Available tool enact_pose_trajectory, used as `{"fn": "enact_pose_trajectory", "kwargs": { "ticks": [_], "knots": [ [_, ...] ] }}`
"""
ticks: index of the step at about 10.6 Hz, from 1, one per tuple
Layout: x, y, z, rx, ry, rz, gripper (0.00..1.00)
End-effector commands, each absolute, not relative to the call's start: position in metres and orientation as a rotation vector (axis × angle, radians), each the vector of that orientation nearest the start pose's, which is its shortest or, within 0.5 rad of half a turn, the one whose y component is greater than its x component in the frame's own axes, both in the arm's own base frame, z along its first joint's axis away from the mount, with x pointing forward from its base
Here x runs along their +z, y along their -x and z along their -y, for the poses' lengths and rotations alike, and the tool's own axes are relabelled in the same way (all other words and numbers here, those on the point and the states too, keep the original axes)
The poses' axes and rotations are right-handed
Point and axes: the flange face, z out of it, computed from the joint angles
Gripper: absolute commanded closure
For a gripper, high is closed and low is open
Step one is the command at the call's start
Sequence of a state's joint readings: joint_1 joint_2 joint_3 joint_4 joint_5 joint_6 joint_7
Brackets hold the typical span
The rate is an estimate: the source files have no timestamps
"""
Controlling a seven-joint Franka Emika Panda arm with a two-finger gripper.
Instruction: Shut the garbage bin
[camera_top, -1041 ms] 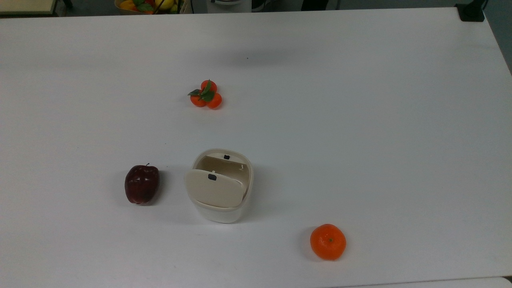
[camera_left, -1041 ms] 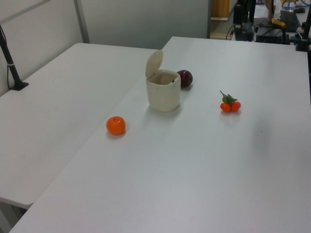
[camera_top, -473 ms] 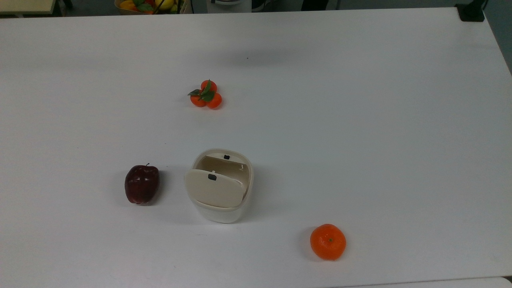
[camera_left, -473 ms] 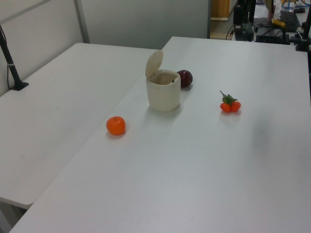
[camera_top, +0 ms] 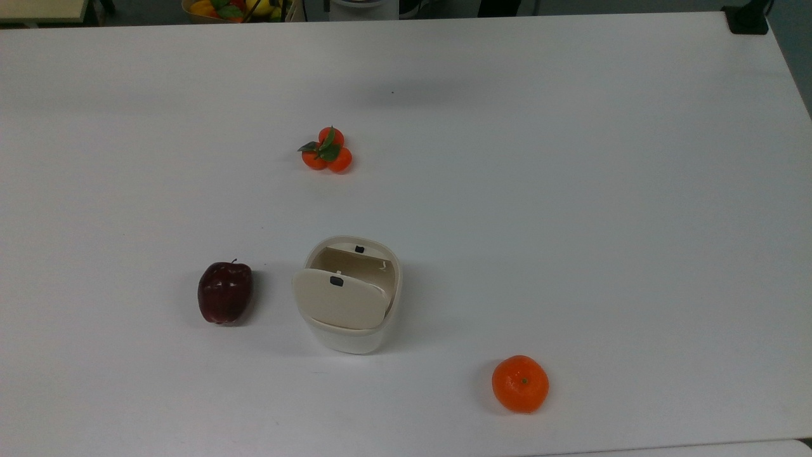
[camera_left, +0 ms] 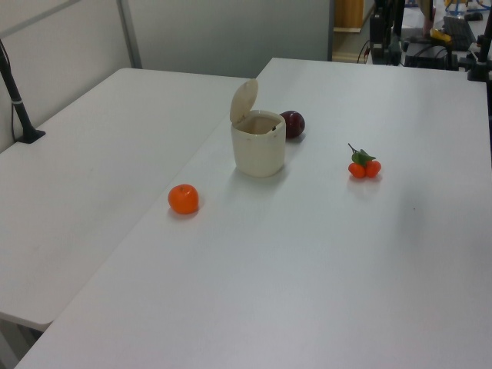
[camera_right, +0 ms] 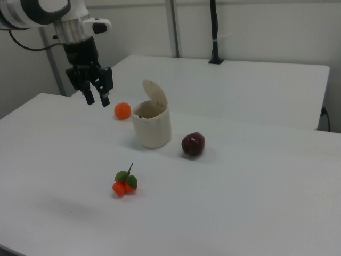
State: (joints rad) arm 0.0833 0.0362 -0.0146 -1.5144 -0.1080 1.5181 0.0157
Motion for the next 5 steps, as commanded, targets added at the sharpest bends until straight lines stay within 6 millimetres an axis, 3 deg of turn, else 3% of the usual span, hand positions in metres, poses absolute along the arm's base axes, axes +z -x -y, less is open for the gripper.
{"fn": "enact_pose_trajectory", "kwargs": {
  "ticks": [1, 5],
  "knots": [
    [0.624, -0.561, -0.033, 0.008, 3.248, 0.116, 1.0],
    [0.611, -0.585, -0.038, -0.11, 3.207, 0.064, 1.0]
  ]
}}
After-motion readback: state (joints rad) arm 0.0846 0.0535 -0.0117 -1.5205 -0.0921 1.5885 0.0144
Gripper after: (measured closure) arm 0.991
